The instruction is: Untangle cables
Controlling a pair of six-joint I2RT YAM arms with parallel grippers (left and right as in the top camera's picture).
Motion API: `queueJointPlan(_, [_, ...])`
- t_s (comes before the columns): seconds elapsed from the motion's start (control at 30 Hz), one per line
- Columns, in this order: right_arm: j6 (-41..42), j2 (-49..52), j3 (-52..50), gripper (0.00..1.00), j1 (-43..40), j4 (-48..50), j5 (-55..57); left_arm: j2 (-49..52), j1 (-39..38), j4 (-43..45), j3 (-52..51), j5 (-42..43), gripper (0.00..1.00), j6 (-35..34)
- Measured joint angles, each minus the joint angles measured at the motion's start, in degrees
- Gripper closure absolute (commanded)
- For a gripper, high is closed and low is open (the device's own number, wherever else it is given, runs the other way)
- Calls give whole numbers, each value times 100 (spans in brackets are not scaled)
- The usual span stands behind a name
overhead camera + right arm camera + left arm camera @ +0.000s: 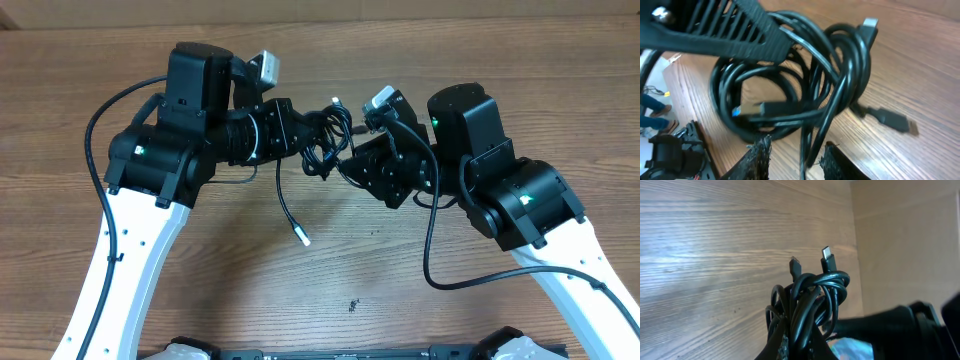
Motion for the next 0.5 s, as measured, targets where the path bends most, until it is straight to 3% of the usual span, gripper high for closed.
queueJointPlan(0.23, [2,0,0,68,0,127,61,0,-42,11,2,275,96,111])
queueJointPlan(0.43, [48,0,0,94,-2,85,299,0,-216,107,2,208,96,140])
queueJointPlan(0.5, [61,0,0,96,-2,79,343,0,-247,149,2,127,96,144])
